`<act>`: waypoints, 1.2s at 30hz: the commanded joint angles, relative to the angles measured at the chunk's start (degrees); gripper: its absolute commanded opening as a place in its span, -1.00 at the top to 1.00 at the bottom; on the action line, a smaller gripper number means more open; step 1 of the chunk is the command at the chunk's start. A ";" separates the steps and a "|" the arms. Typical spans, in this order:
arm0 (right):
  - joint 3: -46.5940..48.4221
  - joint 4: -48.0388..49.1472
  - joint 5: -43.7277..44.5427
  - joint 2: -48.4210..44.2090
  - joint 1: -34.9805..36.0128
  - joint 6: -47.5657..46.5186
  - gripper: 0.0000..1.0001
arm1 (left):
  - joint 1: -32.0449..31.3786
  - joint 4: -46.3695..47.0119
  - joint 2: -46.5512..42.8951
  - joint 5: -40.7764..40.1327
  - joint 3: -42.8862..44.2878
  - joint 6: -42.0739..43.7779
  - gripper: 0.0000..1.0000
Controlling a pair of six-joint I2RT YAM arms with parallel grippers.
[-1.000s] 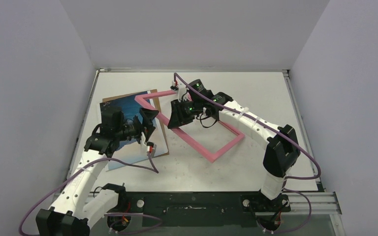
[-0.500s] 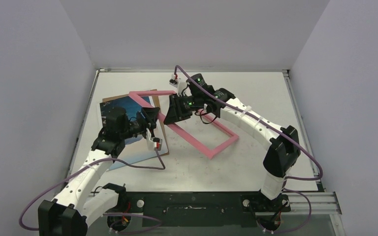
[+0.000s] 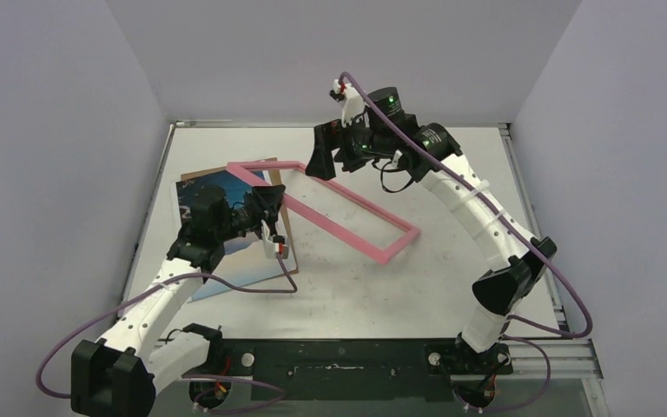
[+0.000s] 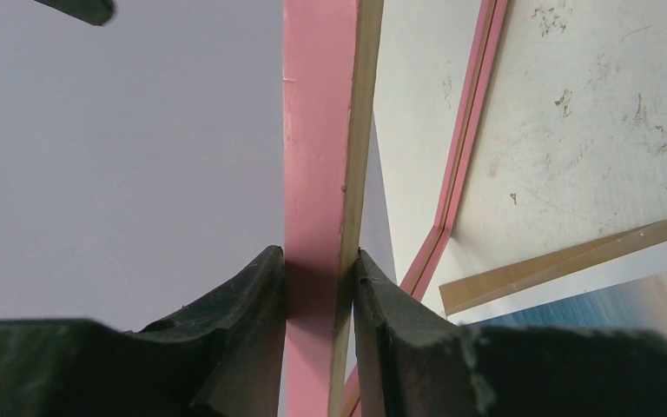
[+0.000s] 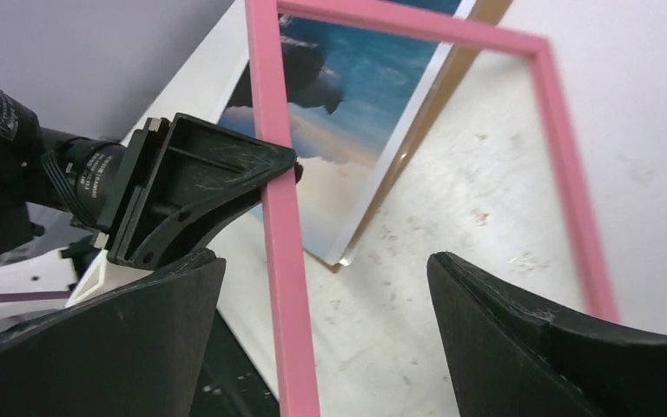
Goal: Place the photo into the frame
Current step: Turn over the photo frame at the center of the board.
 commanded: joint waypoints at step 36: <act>-5.89 -8.31 50.91 -1.49 22.42 -26.35 0.39 | -0.43 -4.69 0.92 4.71 12.20 -4.13 0.78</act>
